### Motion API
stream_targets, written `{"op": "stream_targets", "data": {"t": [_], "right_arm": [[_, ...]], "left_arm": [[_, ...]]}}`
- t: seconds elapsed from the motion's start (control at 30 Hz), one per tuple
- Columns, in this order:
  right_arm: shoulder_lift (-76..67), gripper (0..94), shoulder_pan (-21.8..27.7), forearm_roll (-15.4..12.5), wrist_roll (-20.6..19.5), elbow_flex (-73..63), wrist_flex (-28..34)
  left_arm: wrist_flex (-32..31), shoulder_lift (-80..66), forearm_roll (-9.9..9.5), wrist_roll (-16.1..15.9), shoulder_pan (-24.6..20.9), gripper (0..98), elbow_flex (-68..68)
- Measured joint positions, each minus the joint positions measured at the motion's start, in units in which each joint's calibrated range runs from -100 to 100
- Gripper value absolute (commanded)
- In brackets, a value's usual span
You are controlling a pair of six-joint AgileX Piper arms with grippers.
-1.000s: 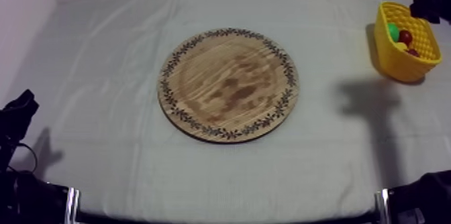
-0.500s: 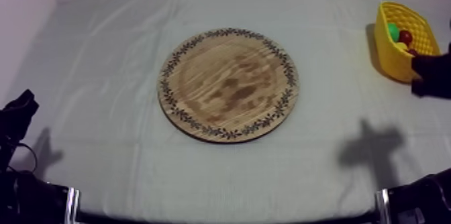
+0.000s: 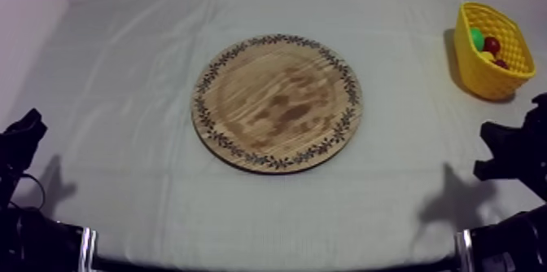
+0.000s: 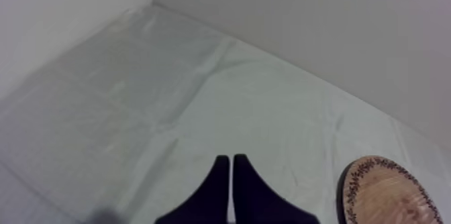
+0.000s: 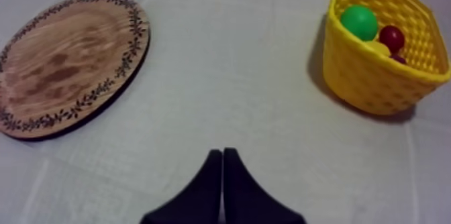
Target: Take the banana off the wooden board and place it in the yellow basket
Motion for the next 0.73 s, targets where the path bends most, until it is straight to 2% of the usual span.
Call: {"op": "stream_targets", "data": {"t": [0.23,0.5,0.73], "right_arm": [[-2.93,0.2,0.79,-0.20,-1.83,1.19,-2.78],[-6.27,0.2,2.71,-0.20,4.43,1.54,-5.04],[-7.51,0.2,3.10,-0.20,5.87,1.54,-6.00]], "left_arm": [[0.00,0.00,0.00,0.00,0.00,0.1,0.00],[0.00,0.00,0.00,0.03,0.00,0.1,0.00],[0.00,0.00,0.00,0.03,0.00,0.1,0.00]]}}
